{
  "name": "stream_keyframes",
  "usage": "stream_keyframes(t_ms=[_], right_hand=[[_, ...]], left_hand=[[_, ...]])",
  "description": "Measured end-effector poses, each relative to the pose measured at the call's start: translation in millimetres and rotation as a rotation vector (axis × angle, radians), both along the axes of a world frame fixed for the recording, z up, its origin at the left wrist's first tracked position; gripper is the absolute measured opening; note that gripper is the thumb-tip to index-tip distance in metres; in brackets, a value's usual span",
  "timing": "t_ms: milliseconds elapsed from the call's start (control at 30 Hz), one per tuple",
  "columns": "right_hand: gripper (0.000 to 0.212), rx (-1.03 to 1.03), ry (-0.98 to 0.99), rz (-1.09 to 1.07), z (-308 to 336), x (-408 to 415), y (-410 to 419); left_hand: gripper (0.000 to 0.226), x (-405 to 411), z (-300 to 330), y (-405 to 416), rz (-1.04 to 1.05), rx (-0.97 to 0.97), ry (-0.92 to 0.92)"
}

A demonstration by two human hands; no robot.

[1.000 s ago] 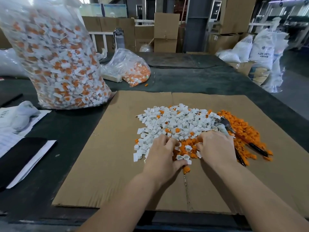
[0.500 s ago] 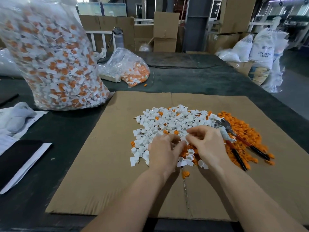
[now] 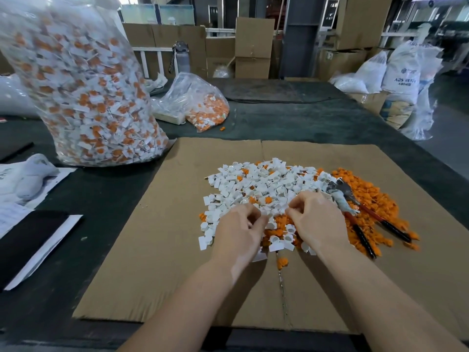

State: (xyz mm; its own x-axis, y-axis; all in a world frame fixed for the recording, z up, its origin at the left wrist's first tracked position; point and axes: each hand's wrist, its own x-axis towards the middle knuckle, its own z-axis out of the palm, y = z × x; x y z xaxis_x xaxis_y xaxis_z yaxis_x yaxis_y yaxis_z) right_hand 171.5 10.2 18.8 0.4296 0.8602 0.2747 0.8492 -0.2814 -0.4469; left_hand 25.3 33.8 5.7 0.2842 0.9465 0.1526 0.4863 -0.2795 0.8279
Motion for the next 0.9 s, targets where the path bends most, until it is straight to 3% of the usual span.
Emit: stream_keyframes(t_ms=[167, 367, 633, 800, 900], right_hand=[[0.012, -0.090, -0.076, -0.027, -0.3, -3.7, 8.1], [0.009, -0.129, -0.037, -0.008, 1.0, -6.9, 17.3], [0.022, 0.146, 0.136, 0.022, -8.4, -2.9, 11.3], [0.016, 0.322, 0.387, 0.062, -18.5, -6.8, 1.1], [0.012, 0.369, 0.377, 0.072, -25.5, -12.0, -3.3]], left_hand=[[0.018, -4.0, -7.8, -14.6, -0.068, -0.107, 0.017], [0.017, 0.5, -14.1, -7.3, -0.053, -0.043, -0.004], [0.017, 8.4, -24.1, 6.2, 0.051, -0.002, -0.057], [0.013, 9.7, -27.3, 9.4, 0.079, -0.008, -0.077], [0.010, 8.4, -27.4, 10.2, 0.077, -0.024, -0.091]])
